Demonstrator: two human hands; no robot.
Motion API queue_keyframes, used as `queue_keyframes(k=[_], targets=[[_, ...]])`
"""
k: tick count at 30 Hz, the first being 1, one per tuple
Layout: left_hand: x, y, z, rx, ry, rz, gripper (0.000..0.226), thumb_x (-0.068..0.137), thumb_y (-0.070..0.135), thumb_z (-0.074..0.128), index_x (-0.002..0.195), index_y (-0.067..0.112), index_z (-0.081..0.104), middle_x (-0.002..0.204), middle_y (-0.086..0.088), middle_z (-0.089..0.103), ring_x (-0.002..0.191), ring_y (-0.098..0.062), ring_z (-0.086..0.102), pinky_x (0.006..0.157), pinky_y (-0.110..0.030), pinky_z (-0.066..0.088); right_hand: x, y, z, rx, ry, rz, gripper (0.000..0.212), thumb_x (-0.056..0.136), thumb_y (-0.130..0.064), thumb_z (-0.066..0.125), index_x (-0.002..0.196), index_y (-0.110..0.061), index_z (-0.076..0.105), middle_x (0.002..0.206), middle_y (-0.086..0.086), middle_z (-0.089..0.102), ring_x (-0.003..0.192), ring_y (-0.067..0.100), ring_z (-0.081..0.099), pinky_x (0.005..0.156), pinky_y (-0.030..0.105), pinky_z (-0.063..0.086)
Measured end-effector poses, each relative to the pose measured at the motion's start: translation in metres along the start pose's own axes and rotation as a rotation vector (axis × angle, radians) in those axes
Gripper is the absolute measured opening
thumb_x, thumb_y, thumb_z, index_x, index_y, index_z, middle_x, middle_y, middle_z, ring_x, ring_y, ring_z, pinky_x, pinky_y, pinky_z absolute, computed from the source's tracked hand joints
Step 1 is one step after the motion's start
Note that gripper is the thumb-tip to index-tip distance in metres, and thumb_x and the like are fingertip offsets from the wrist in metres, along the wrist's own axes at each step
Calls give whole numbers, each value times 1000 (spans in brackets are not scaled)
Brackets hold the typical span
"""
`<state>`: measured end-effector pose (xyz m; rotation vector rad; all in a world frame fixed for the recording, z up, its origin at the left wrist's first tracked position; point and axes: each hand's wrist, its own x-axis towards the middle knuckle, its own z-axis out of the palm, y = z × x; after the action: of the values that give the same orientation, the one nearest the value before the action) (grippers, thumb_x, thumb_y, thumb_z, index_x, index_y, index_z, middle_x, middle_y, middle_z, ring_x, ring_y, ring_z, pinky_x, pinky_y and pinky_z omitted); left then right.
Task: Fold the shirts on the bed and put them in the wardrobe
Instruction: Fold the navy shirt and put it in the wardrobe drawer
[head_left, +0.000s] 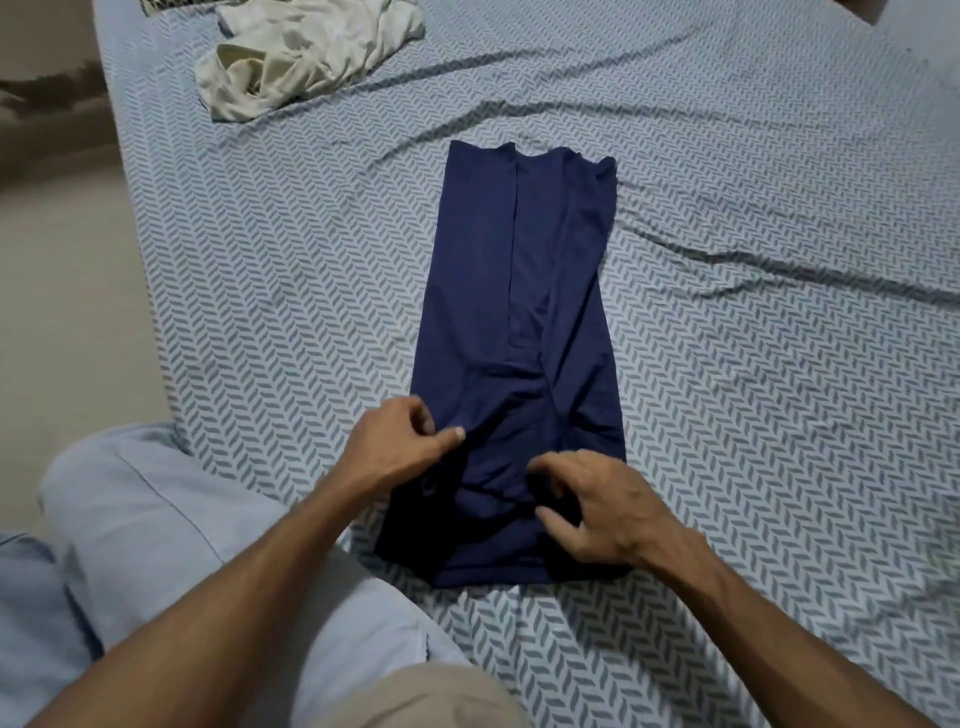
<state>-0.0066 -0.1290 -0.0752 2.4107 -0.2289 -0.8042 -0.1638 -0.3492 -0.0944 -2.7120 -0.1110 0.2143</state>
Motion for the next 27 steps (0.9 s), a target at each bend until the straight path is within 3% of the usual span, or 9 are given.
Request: queue_keyframes(k=[3, 6, 8, 11, 14, 16, 20, 24, 27], targets=[[21, 27, 0, 140, 219, 287, 19, 82, 36, 74, 83, 19, 66, 86, 1, 72, 85, -22, 65, 79, -33, 51, 20, 8, -18, 120, 150, 70, 28, 84, -41, 59, 108, -27, 64, 86, -10, 66, 76, 10, 60, 74, 31, 53], [49, 69, 3, 158, 175, 540, 17, 85, 20, 71, 100, 14, 74, 100, -2, 74, 97, -23, 64, 84, -26, 44, 62, 29, -41, 170, 354, 186, 15, 84, -27, 66, 97, -23, 71, 84, -7, 72, 71, 8, 62, 73, 22, 49], [65, 88, 9, 101, 62, 506, 25, 88, 21, 70, 113, 15, 73, 107, 0, 73, 98, -15, 64, 81, -16, 39, 100, 45, -59, 145, 430, 280, 13, 85, -21, 66, 96, -21, 73, 88, -2, 76, 79, 17, 69, 77, 24, 48], [98, 94, 24, -15, -143, 338, 36, 87, 33, 75, 120, 18, 71, 111, 4, 73, 102, -12, 67, 84, -20, 47, 169, 74, -86, 134, 438, 429, 18, 87, -23, 62, 101, -22, 73, 97, 1, 77, 93, 23, 70, 87, 32, 52], [116, 85, 30, -208, -237, 198, 34, 78, 46, 84, 102, 24, 77, 86, 8, 75, 71, -4, 70, 63, -18, 48, 234, 99, -100, 73, 353, 529, 28, 85, -29, 62, 109, -19, 69, 110, 3, 73, 105, 27, 66, 87, 32, 48], [124, 82, 31, -290, -292, 146, 25, 74, 44, 88, 88, 25, 80, 71, 9, 74, 53, 1, 61, 56, -17, 46, 267, 114, -104, 37, 270, 659, 51, 80, -35, 68, 124, -11, 56, 125, 12, 61, 114, 34, 60, 83, 33, 43], [131, 76, 27, -321, -296, 123, 11, 72, 31, 88, 78, 25, 81, 66, 13, 72, 60, 1, 64, 66, -21, 50, 308, 134, -122, 120, 279, 890, 93, 77, -29, 77, 149, -3, 25, 146, 18, 41, 134, 36, 46, 101, 38, 45], [133, 72, 20, -417, -369, 104, 8, 75, 21, 85, 71, 19, 78, 60, 3, 66, 48, -6, 53, 53, -23, 41, 325, 153, -140, 29, 311, 950, 79, 84, -20, 73, 147, -5, 27, 138, 16, 52, 129, 35, 51, 97, 42, 48], [133, 71, 18, -466, -384, 93, 10, 75, 18, 87, 72, 14, 78, 58, 1, 64, 43, -6, 49, 47, -19, 36, 332, 160, -148, -107, 316, 937, 49, 88, -18, 66, 132, -6, 51, 134, 14, 57, 124, 34, 55, 92, 40, 49]])
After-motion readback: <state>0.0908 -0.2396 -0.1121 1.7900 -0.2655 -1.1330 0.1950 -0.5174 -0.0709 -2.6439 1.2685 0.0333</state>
